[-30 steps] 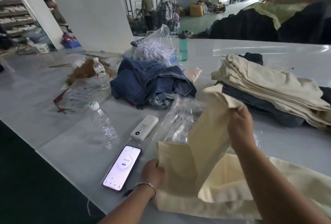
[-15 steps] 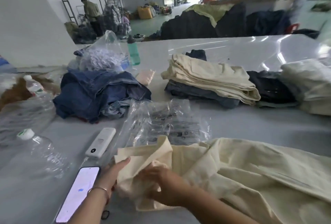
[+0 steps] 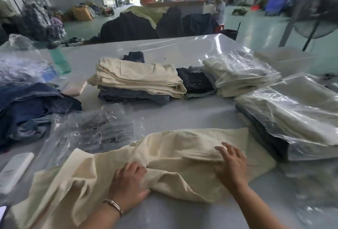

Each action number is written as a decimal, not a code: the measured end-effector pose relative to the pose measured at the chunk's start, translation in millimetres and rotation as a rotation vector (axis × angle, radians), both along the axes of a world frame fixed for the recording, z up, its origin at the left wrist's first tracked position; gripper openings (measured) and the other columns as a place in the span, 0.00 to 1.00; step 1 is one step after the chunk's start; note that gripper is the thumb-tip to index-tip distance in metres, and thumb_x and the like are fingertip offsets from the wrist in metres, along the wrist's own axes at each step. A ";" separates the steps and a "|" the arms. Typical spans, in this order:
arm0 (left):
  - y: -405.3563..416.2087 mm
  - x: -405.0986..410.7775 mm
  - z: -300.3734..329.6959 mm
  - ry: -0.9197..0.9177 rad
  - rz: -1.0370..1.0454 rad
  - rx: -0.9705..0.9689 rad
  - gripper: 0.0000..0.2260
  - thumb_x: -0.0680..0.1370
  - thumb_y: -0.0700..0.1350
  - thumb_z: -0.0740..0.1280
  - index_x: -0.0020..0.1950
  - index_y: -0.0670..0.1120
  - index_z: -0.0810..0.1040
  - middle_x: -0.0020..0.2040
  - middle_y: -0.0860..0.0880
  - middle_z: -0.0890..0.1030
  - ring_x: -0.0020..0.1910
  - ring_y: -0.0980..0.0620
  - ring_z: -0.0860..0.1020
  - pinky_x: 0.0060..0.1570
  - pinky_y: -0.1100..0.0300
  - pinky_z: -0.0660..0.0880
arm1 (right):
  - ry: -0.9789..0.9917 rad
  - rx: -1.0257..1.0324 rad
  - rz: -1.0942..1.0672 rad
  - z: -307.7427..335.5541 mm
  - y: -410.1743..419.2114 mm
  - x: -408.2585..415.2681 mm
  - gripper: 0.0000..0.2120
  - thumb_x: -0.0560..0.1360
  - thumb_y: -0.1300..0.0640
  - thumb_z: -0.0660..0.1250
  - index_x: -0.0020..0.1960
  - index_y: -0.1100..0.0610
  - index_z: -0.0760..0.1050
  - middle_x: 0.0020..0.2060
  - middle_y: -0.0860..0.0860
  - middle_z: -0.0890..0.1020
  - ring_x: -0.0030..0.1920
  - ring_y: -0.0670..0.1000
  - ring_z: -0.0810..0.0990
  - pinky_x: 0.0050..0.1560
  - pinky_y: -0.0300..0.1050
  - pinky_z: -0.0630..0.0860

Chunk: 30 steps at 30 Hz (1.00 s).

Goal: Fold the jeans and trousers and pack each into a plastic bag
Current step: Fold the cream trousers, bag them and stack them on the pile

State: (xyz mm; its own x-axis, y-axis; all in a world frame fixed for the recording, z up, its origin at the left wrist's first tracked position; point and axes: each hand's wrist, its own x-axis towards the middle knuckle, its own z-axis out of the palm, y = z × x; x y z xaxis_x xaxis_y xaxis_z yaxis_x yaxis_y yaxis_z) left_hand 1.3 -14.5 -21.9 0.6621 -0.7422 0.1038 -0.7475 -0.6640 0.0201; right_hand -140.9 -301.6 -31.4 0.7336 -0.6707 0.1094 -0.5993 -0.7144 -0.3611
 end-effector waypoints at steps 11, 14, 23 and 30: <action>0.4 18.6 12.4 0.226 0.188 0.142 0.19 0.71 0.38 0.60 0.54 0.61 0.73 0.58 0.56 0.77 0.57 0.51 0.76 0.49 0.61 0.70 | -0.279 0.180 -0.102 18.5 -96.1 -30.5 0.12 0.72 0.58 0.64 0.54 0.56 0.79 0.52 0.56 0.82 0.52 0.59 0.78 0.44 0.45 0.67; 8.6 20.7 31.2 0.156 0.290 0.214 0.14 0.70 0.39 0.60 0.42 0.60 0.66 0.53 0.55 0.78 0.50 0.50 0.77 0.43 0.58 0.69 | -0.441 0.052 -0.187 59.0 -126.7 -30.3 0.14 0.69 0.58 0.62 0.53 0.57 0.78 0.50 0.57 0.82 0.49 0.61 0.79 0.43 0.48 0.69; -18.6 -3.0 28.2 0.337 0.471 0.314 0.20 0.65 0.69 0.61 0.37 0.52 0.71 0.46 0.53 0.79 0.47 0.51 0.78 0.42 0.61 0.72 | -0.544 0.444 -0.148 100.6 -141.5 8.3 0.05 0.69 0.66 0.60 0.42 0.60 0.75 0.37 0.61 0.81 0.38 0.61 0.80 0.37 0.53 0.76; -48.9 -8.8 15.7 0.188 0.331 -0.179 0.45 0.58 0.83 0.47 0.52 0.49 0.78 0.53 0.50 0.76 0.57 0.46 0.74 0.59 0.53 0.68 | -0.515 0.933 -0.090 91.5 -140.4 15.1 0.11 0.74 0.57 0.68 0.52 0.63 0.77 0.42 0.57 0.77 0.44 0.55 0.77 0.46 0.56 0.79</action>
State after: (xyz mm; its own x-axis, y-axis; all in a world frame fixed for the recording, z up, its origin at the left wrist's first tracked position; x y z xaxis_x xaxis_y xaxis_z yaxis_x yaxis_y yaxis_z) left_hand -7.6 -63.4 -6.2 0.8815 -0.4675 0.0668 -0.4669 -0.8413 0.2726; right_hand -125.8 -442.0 60.2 0.6888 -0.6989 -0.1927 -0.2555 0.0147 -0.9667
